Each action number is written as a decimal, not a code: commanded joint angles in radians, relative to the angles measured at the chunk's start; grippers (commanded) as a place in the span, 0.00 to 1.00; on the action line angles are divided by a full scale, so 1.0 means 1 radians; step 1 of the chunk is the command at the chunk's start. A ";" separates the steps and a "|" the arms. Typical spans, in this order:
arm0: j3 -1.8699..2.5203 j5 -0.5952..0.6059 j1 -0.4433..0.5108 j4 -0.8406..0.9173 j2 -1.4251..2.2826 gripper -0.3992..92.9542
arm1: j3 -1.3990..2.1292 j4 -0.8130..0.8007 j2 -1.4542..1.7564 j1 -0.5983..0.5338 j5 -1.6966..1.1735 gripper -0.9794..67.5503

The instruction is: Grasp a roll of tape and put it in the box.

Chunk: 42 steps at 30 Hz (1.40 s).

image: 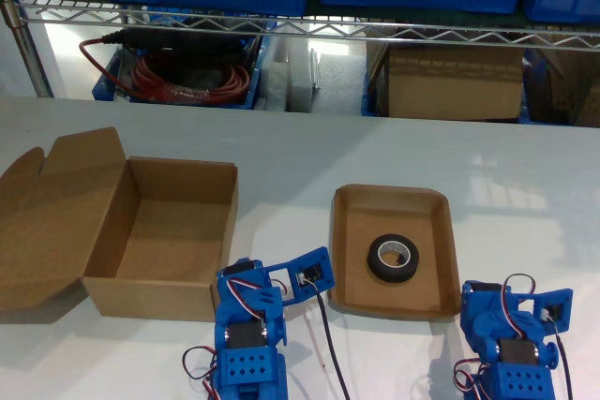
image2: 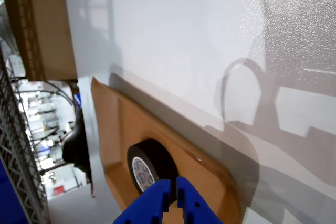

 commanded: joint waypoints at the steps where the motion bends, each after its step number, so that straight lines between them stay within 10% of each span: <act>1: 0.034 -0.002 0.011 0.002 0.020 0.00 | 0.014 -0.005 0.006 -0.003 0.003 0.02; 17: 0.032 0.011 0.025 0.002 0.021 0.03 | 0.014 -0.005 0.006 -0.003 0.003 0.02; 19: 0.023 0.029 0.069 0.002 0.021 0.30 | 0.014 -0.005 0.006 -0.003 0.003 0.02; 23: -0.166 0.104 0.195 0.118 -0.038 0.38 | 0.014 -0.005 0.006 -0.003 0.003 0.02; 42: -1.669 0.416 0.663 0.529 -1.769 0.34 | 0.014 -0.005 0.006 -0.003 0.003 0.02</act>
